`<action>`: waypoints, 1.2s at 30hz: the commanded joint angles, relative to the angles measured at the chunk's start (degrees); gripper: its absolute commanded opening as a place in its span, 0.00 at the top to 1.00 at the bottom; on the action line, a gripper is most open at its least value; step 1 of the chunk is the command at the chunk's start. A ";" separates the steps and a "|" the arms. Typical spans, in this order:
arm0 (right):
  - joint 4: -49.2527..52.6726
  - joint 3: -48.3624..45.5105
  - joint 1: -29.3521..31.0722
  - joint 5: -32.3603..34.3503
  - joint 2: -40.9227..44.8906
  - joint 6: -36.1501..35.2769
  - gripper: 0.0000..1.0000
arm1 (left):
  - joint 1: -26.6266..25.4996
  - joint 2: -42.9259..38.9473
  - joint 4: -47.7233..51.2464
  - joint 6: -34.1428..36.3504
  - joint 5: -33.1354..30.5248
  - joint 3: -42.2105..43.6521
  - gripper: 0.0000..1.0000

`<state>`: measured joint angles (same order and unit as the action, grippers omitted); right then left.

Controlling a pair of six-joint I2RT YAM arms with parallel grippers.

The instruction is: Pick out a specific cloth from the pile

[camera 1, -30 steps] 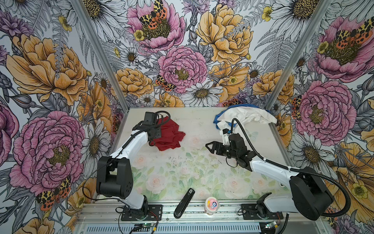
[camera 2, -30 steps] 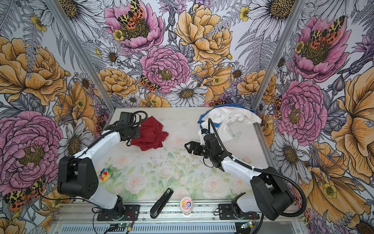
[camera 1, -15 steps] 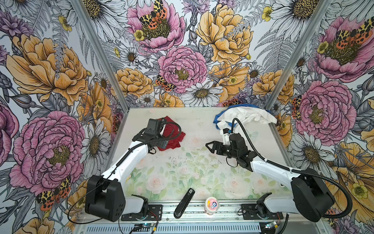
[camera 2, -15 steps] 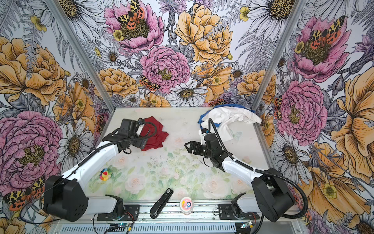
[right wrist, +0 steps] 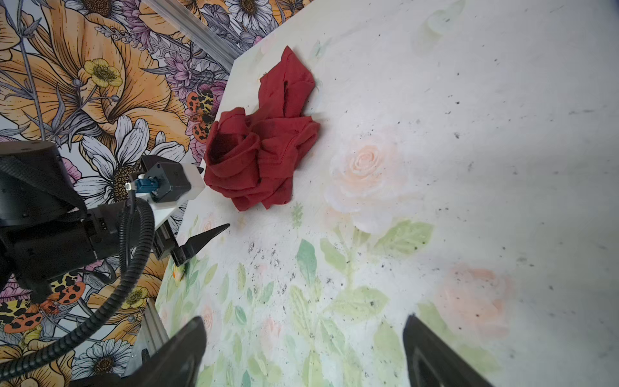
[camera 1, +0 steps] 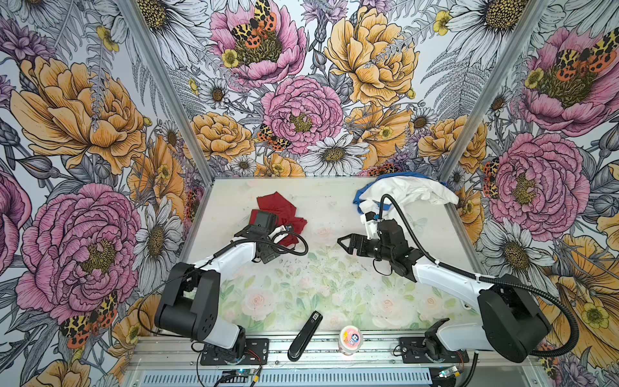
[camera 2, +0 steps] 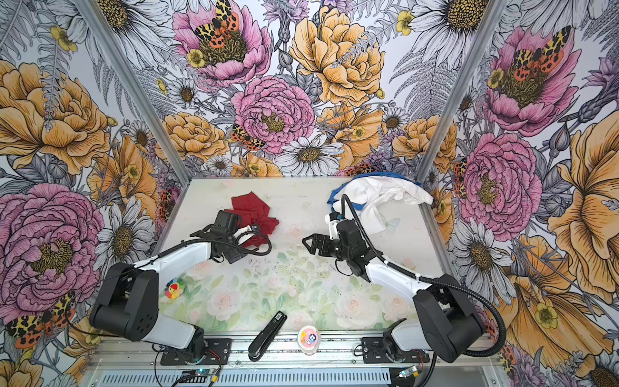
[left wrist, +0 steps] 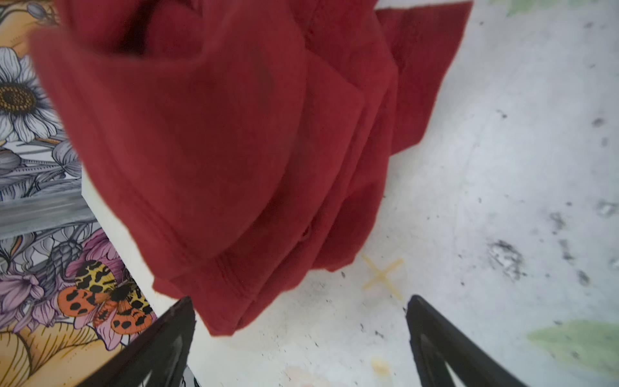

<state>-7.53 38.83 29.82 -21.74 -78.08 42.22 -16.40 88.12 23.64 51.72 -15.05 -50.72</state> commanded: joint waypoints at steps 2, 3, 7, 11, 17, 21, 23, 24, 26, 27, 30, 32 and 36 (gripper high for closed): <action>0.35 2.85 0.47 -0.13 1.90 -1.94 0.01 | 0.21 4.31 -4.95 3.83 -0.13 -2.30 0.01; 0.74 3.15 0.45 -0.22 2.18 -2.21 0.01 | 0.38 5.11 -5.10 3.84 -0.23 -2.72 0.01; 1.53 4.13 0.52 -0.58 3.33 -3.26 0.01 | 1.11 8.46 -5.00 3.51 1.51 -4.34 0.01; 2.60 4.64 0.52 -0.68 4.01 -4.17 0.01 | 0.80 11.64 -5.67 3.00 2.66 -5.69 0.06; 2.61 3.08 0.55 0.68 5.15 -3.39 0.01 | 0.99 17.92 -5.12 1.26 7.27 -9.70 0.42; 2.90 1.75 0.50 1.55 6.53 -2.85 0.01 | 1.91 20.93 -1.38 -1.49 9.68 -13.83 0.69; 3.30 1.22 0.45 2.10 7.48 -2.92 0.01 | 2.88 21.31 0.33 -3.69 12.38 -15.53 0.83; 3.54 0.93 0.42 2.29 7.98 -2.93 0.01 | 3.34 21.26 0.86 -5.13 13.21 -16.37 0.90; 4.07 0.49 0.41 2.71 8.86 -3.02 0.01 | 4.25 21.04 2.99 -8.01 14.77 -18.56 1.00; 4.31 0.30 0.44 2.88 9.19 -3.19 0.01 | 4.50 20.89 4.46 -9.53 14.98 -19.82 1.00; 4.56 -0.24 0.34 3.23 9.71 -3.01 0.01 | 4.95 21.96 10.81 -15.69 13.09 -25.67 1.00; 4.54 -0.51 0.34 3.36 9.79 -2.86 0.01 | 6.19 22.75 14.36 -22.38 13.19 -29.98 1.00; 4.62 -0.51 0.40 3.10 10.28 -2.72 0.01 | 10.29 24.12 23.66 -37.08 14.33 -39.11 1.00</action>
<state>-3.07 38.76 29.82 -19.53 -69.32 39.44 -9.54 112.03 39.40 28.03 -2.55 -84.68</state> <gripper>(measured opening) 0.992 0.130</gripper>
